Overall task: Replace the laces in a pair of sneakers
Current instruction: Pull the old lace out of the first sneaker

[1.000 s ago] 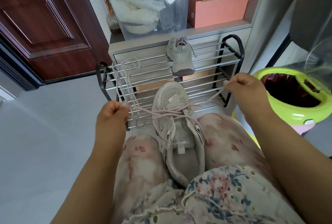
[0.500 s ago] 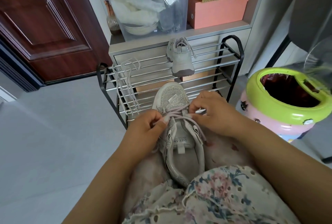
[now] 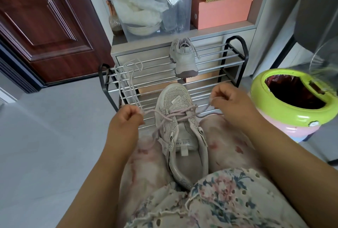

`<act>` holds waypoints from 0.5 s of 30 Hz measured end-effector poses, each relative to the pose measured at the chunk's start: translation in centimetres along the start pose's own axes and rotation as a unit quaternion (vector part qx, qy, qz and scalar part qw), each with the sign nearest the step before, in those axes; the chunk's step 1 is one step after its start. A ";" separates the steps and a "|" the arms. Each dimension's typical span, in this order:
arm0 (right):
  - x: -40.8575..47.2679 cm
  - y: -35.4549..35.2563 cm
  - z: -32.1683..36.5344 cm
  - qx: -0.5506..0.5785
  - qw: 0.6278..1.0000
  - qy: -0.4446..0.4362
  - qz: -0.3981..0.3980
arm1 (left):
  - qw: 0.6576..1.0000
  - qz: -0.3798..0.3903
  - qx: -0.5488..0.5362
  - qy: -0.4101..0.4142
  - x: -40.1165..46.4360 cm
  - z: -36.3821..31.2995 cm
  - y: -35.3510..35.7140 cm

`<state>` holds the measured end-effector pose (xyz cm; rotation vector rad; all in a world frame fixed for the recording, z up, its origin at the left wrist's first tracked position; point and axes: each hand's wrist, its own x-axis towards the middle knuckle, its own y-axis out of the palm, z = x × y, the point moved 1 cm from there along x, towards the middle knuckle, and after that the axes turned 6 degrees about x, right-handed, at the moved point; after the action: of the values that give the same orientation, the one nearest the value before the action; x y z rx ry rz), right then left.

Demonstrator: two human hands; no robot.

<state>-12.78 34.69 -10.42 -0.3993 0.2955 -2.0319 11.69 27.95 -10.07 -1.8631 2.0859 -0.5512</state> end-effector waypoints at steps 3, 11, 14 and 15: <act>-0.7 0.8 0.8 -0.061 0.995 -0.033 0.078 | 0.995 0.057 0.063 0.055 -0.7 -0.2 0.9; -1.4 2.0 1.0 -0.166 0.966 -0.087 0.176 | 0.967 0.085 0.181 0.156 -1.3 -0.5 2.2; -1.2 1.8 0.9 -0.111 0.982 -0.081 0.126 | 0.975 0.045 0.149 0.156 -1.3 -0.6 2.2; -0.9 1.6 0.8 -0.090 0.988 -0.079 0.095 | 0.981 0.031 0.128 0.144 -1.2 -0.6 2.1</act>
<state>-10.76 34.74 -10.43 -0.6175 0.4049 -1.7811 9.74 29.37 -10.55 -1.6467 2.1158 -1.0729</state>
